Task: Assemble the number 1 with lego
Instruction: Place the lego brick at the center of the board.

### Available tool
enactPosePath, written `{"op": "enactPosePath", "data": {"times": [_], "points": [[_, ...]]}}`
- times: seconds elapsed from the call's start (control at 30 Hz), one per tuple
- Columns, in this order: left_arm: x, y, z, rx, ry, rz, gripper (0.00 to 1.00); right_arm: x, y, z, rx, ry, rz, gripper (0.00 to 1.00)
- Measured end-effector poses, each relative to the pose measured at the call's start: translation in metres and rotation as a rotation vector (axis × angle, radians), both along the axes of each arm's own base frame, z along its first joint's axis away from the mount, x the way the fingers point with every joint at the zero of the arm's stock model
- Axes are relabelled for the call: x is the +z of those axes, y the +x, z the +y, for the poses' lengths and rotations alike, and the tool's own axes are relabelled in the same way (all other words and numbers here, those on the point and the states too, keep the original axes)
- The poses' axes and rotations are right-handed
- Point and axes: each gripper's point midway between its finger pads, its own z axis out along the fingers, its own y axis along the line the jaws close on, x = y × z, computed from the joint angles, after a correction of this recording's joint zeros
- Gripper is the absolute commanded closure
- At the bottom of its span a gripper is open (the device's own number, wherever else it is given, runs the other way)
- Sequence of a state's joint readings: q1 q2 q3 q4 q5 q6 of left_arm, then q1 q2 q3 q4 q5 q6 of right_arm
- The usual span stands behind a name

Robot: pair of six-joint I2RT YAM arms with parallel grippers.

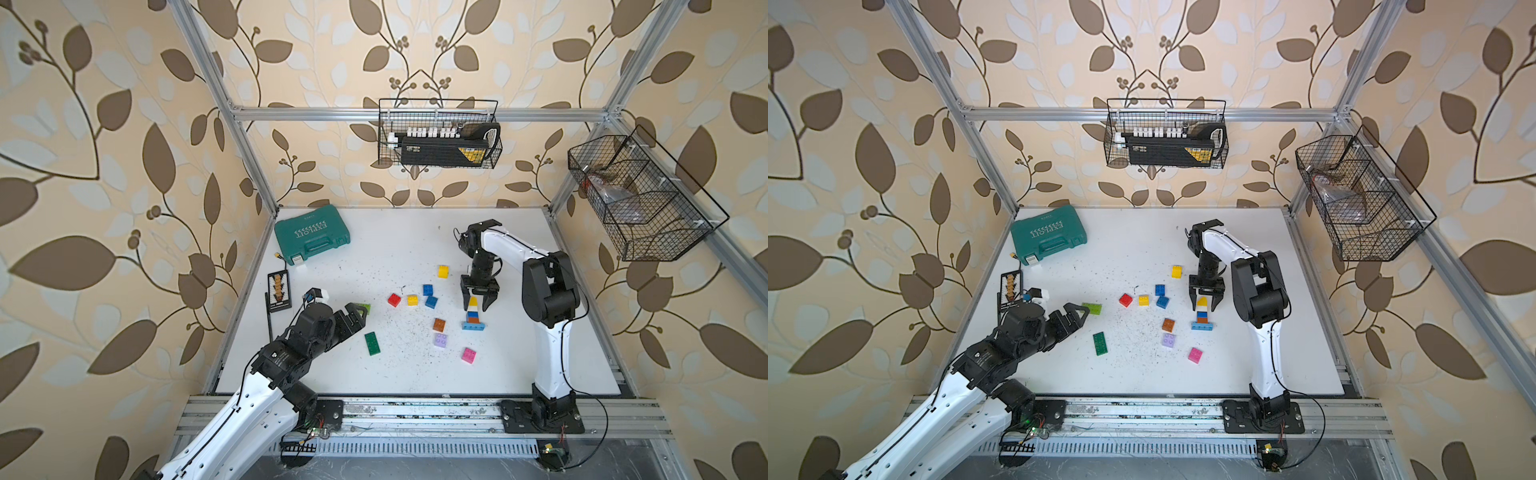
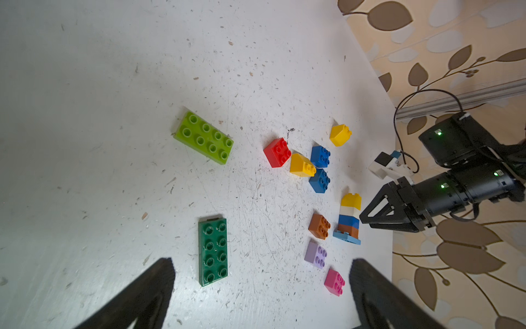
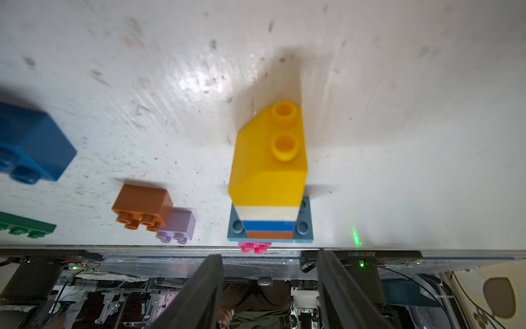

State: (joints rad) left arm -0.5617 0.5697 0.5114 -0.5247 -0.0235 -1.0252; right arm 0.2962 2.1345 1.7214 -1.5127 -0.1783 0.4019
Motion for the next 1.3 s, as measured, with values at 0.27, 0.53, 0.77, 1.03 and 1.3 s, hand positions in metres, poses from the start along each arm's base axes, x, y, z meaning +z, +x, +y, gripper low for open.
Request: {"op": "enactPosePath", "data": {"times": [0.27,0.53,0.77,1.03,1.3], "points": [[0.001,0.0,0.0,0.0,-0.004,-0.005,0.01,0.035,-0.04,0.014,-0.05,0.025,-0.24,0.54],[-0.001,0.0,0.0,0.0,0.001,0.002,0.01,-0.023,-0.092,0.011,-0.153,-0.005,-0.266,0.69],[-0.005,0.001,0.0,0.001,0.011,0.02,0.01,-0.039,-0.07,0.022,-0.2,0.022,-0.328,0.77],[-0.01,0.001,-0.001,0.001,0.023,0.038,0.01,-0.047,-0.02,0.025,-0.208,-0.005,-0.374,0.8],[-0.023,0.002,-0.001,0.001,0.057,0.091,0.01,-0.05,0.027,0.007,-0.189,-0.065,-0.421,0.82]]}}
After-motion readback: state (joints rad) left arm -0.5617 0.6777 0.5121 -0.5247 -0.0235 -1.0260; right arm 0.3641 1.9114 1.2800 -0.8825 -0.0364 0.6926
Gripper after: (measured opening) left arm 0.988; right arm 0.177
